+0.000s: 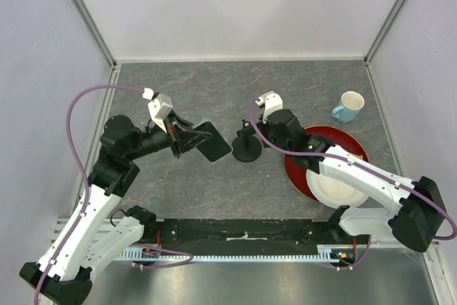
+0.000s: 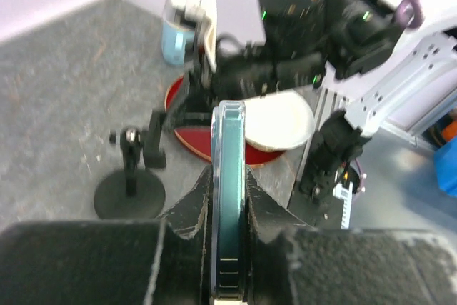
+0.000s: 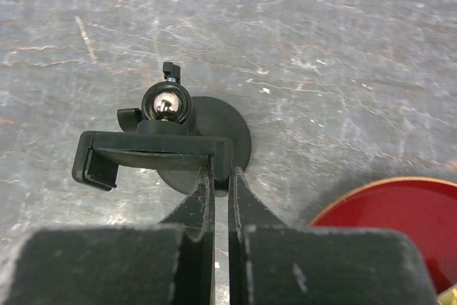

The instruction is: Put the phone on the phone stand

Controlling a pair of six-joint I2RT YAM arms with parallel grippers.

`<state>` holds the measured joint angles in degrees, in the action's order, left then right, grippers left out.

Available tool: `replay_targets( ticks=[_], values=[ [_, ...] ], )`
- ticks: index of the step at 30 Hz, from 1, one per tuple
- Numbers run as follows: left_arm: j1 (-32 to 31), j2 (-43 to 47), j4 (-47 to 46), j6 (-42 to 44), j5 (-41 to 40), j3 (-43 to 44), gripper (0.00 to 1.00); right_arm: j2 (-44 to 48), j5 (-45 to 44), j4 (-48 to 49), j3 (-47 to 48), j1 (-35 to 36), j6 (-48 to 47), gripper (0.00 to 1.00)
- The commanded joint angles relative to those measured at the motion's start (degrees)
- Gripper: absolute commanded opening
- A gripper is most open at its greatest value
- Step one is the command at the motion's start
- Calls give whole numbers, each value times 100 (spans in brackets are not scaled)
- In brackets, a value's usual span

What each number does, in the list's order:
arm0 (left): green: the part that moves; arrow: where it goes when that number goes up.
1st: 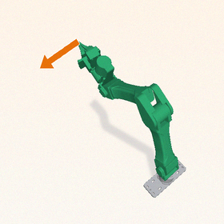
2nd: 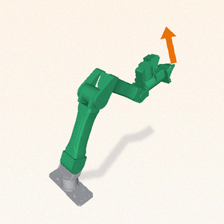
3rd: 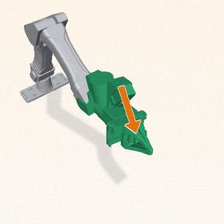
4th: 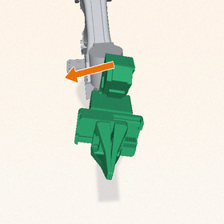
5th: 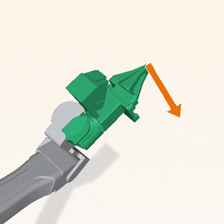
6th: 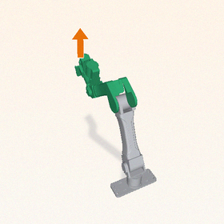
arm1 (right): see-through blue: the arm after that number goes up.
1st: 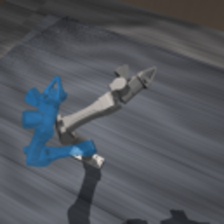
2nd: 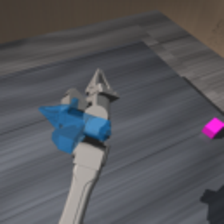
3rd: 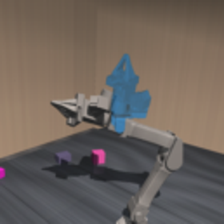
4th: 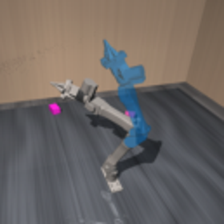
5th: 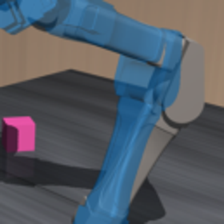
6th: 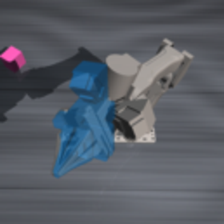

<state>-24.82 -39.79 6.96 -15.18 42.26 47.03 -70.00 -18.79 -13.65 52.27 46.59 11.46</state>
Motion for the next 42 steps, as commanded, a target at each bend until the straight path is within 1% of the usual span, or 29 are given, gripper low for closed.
replay_targets(
  ticks=[1,2,4,6,8,10,11,13,15,17,21,23,27,32,37,42],
  values=[
    [21,-677,-933,-442,116,1097,2,-339,1184,29,327,-1,-171,0],
    [21,-1010,-1003,-477,177,1246,2,-365,1228,46,336,-9,-145,0],
    [12,-1328,-1152,-486,256,1519,2,-374,1237,47,336,-27,-127,0],
    [12,-1705,-1363,-468,283,1686,2,-357,1237,64,328,-53,-101,6],
    [12,-1900,-1556,-521,309,1748,2,-374,1237,82,354,-80,-109,11],
    [12,-2041,-2057,-617,327,1644,2,-383,1228,73,371,-88,-109,17],
    [12,-2059,-2215,-679,309,1565,2,-374,1228,73,372,-97,-109,24],
    [38,-2077,-2505,-723,309,1319,2,-331,1193,64,363,-97,-109,27],
    [126,-2033,-2542,-741,397,1125,2,-287,1176,73,371,-97,-118,31],
    [188,-1937,-2498,-619,519,976,2,-269,1193,108,380,-97,-136,31],
    [188,-1743,-2199,-398,423,835,2,-251,1184,108,468,-97,-92,32],
    [188,-1594,-2138,-311,362,747,2,-234,1193,99,521,-97,-57,35],
    [170,-1444,-1988,-143,195,729,2,-120,1088,47,530,-97,-30,36],
    [162,-1540,-1997,-222,282,720,2,65,956,29,547,-97,-13,36],
    [91,-1760,-2128,-380,397,685,2,-67,886,-59,600,-89,-21,35],
    [56,-1751,-2181,-407,441,668,2,-102,841,-68,582,-97,-30,35]
  ],
)
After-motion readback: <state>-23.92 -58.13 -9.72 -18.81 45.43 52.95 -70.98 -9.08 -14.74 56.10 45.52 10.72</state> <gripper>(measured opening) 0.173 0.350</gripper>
